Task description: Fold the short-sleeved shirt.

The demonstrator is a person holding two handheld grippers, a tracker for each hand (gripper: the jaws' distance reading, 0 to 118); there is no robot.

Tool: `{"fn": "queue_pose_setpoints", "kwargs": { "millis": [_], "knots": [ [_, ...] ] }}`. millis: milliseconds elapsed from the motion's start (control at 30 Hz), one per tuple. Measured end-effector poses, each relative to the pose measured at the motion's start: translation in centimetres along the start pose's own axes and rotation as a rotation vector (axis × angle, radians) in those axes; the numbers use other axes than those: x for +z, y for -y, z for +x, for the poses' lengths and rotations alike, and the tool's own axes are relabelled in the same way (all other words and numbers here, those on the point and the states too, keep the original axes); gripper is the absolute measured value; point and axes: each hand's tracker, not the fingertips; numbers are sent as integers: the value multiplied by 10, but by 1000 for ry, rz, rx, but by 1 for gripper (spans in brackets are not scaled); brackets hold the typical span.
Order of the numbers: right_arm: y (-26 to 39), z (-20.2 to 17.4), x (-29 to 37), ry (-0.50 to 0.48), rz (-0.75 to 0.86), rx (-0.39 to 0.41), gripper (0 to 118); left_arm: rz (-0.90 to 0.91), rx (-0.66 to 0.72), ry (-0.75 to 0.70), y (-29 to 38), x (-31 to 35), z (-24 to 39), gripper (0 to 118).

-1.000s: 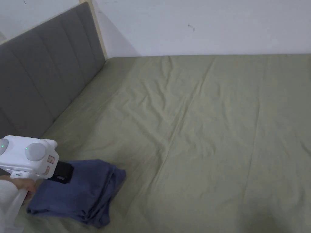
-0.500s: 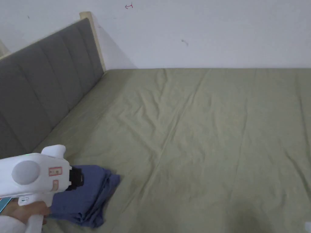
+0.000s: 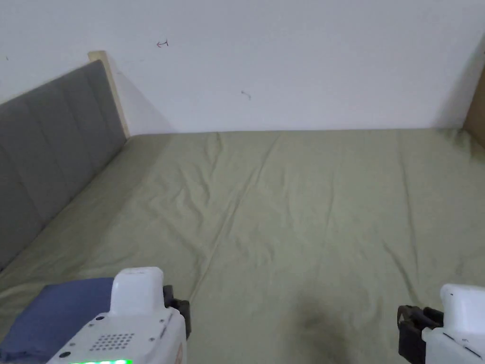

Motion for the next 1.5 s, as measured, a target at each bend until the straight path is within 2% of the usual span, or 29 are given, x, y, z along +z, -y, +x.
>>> {"fn": "queue_pose_setpoints", "kwargs": {
  "millis": [100,200,233,300,333,367,467,500,533,567,600,633,667,867,933,1000,1067,1167,1300,1500],
  "knots": [
    [-7,-9,20,60,135,54,4,112,16,-41,3,24,21,0],
    [-11,-12,34,88,216,34,7,176,37,-68,-2,40,30,0],
    [-12,-11,38,95,243,17,15,195,25,-81,-5,47,35,0],
    [-13,-10,44,87,283,2,66,288,-28,-79,-7,57,41,0],
    [-13,-10,46,88,299,3,91,328,-58,-97,-8,64,47,4],
    [-13,-10,47,91,297,6,103,356,-81,-98,-9,69,52,16],
    [-14,-10,53,93,327,10,103,429,-94,-64,-13,83,56,55],
    [-15,-10,54,96,330,14,103,417,-94,-61,-14,85,59,62],
    [-17,-10,54,98,332,18,103,413,-95,-59,-16,87,60,62],
    [-18,-10,55,98,332,24,103,407,-81,-36,-18,87,60,87],
    [-19,-11,56,101,338,31,103,398,-61,-17,-18,88,59,104],
    [-19,-11,57,104,346,36,103,404,-45,0,-21,90,59,113],
    [-21,-10,57,103,350,39,103,402,-39,3,-22,90,58,117],
    [-25,-11,60,132,380,86,103,257,-34,111,-35,84,50,116],
    [-27,-9,58,133,374,92,103,205,15,167,-37,82,44,109],
    [-28,-8,56,135,361,89,103,112,40,164,-41,77,40,106],
    [-28,-6,55,136,352,78,103,128,59,164,-41,75,36,106],
    [-30,-3,53,129,331,61,103,92,48,75,-38,72,36,106],
    [-31,-2,51,128,316,54,103,48,64,129,-35,68,30,106],
    [-32,-2,50,123,308,51,103,94,56,92,-35,72,33,106]
  ]
}}
